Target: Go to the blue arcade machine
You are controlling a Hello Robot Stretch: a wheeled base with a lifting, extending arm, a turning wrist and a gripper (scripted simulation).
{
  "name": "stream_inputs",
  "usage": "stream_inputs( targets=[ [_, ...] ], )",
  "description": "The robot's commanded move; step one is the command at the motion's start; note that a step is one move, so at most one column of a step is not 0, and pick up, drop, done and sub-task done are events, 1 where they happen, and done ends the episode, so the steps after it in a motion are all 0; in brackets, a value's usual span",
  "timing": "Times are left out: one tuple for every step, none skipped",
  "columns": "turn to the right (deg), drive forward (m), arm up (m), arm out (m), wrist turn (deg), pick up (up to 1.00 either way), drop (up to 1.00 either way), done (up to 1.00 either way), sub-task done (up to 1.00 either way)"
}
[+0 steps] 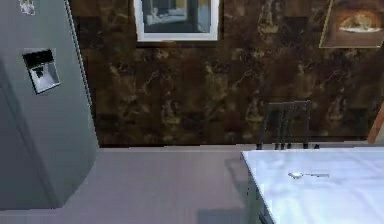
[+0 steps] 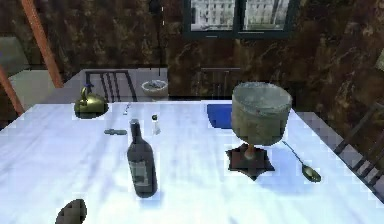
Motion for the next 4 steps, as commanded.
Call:
stream_inputs(
  targets=[
    [3.0, 0.00, 0.00, 0.00, 0.0, 0.00, 0.00, 0.00, 0.00],
    [0.0, 1.00, 0.00, 0.00, 0.0, 0.00, 0.00, 0.00, 0.00],
    [0.0, 0.05, 0.00, 0.00, 0.0, 0.00, 0.00, 0.00, 0.00],
    [24.0, 0.00, 0.00, 0.00, 0.0, 0.00, 0.00, 0.00, 0.00]
  ],
)
